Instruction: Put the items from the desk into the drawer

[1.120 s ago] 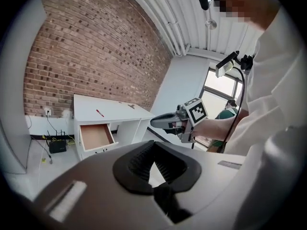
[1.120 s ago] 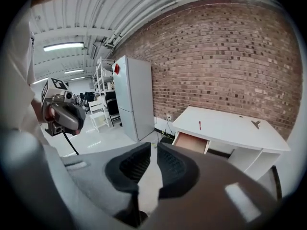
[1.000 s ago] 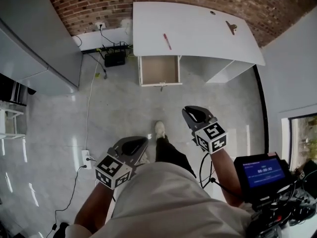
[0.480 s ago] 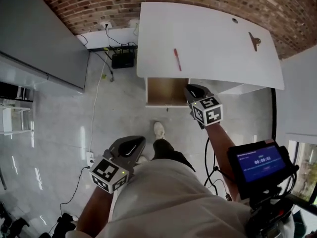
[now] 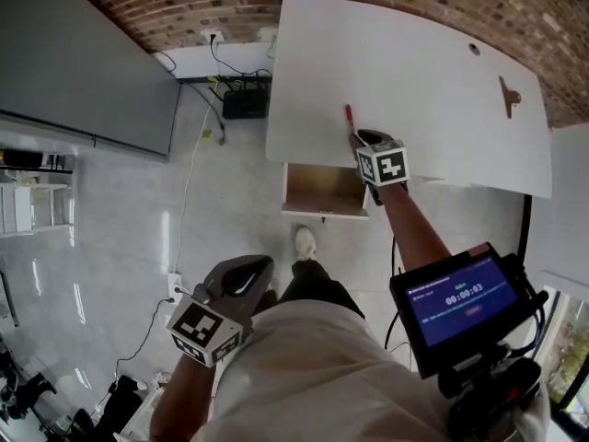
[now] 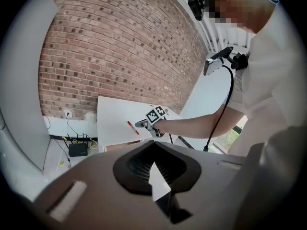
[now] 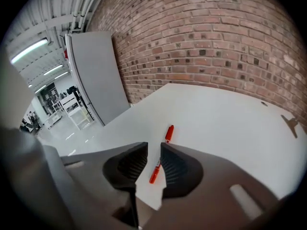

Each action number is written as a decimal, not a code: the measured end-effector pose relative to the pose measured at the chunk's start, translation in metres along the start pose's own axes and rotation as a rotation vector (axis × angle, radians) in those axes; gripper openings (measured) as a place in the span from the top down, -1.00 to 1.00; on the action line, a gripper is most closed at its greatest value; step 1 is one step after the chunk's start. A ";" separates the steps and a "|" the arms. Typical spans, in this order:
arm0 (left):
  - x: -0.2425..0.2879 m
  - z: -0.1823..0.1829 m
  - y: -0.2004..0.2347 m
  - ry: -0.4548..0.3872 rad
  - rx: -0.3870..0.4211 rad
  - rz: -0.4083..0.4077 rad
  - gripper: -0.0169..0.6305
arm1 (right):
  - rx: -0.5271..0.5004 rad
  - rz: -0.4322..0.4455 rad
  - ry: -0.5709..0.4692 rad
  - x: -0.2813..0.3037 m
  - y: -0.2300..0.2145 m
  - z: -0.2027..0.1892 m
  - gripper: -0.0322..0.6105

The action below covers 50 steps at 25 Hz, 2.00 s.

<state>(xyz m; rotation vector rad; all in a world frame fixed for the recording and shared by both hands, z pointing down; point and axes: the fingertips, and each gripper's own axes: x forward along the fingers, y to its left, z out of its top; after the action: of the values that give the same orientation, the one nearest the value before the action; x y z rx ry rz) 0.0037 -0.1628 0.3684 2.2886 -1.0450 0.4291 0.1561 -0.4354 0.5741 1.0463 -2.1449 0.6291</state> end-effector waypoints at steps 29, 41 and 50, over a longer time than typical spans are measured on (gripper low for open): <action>-0.030 -0.025 0.033 0.015 -0.030 -0.051 0.92 | 0.221 -0.122 -0.007 0.016 -0.004 -0.010 0.76; -0.088 -0.087 0.000 0.033 0.013 -0.157 0.92 | 0.307 -0.175 -0.043 -0.058 0.075 -0.110 0.76; -0.103 -0.132 -0.009 0.070 -0.023 -0.145 0.92 | 0.374 -0.156 0.006 -0.017 0.092 -0.175 0.76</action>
<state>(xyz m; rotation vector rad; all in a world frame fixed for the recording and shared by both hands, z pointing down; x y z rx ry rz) -0.0623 -0.0161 0.4162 2.2938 -0.8392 0.4316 0.1502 -0.2596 0.6659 1.3905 -1.9588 0.9792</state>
